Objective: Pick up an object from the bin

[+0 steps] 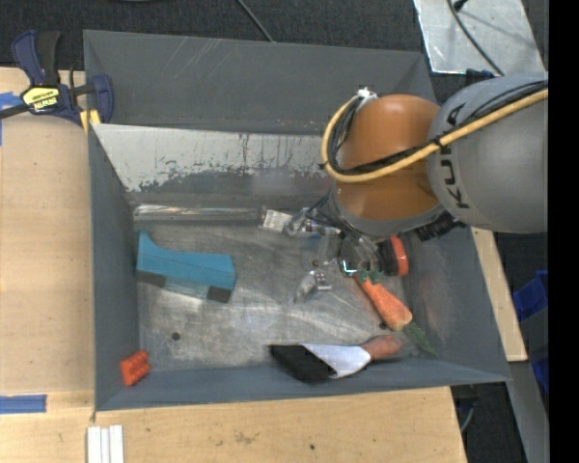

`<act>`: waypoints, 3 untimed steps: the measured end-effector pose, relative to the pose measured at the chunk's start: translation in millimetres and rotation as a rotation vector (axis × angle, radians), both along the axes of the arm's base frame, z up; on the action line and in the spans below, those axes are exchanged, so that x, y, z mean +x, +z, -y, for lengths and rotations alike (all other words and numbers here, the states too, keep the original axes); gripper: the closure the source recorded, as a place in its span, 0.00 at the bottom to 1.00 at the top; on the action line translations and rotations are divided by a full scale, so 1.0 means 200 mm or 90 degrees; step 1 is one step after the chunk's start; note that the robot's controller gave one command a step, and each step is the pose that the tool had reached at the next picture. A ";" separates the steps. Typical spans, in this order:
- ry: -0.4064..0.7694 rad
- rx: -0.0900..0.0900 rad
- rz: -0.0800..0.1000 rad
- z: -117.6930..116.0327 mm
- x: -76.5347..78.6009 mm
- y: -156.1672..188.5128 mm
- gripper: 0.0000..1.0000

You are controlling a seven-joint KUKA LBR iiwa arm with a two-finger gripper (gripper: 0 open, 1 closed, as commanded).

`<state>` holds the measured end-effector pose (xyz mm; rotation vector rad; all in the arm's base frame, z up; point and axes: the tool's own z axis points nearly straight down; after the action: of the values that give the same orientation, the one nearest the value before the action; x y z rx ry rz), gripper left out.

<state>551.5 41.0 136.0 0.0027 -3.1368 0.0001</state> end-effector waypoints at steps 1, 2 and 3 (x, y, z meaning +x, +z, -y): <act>-0.001 0.000 0.005 0.00 0.01 0.02 0.00; -0.005 0.000 0.006 -0.01 0.02 0.01 0.00; 0.035 0.002 0.001 -0.22 0.05 -0.07 0.00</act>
Offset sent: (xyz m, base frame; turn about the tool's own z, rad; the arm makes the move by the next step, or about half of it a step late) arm 0.0266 0.0768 -0.0491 0.0529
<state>560.8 84.2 121.1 0.0879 -3.1376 -0.0036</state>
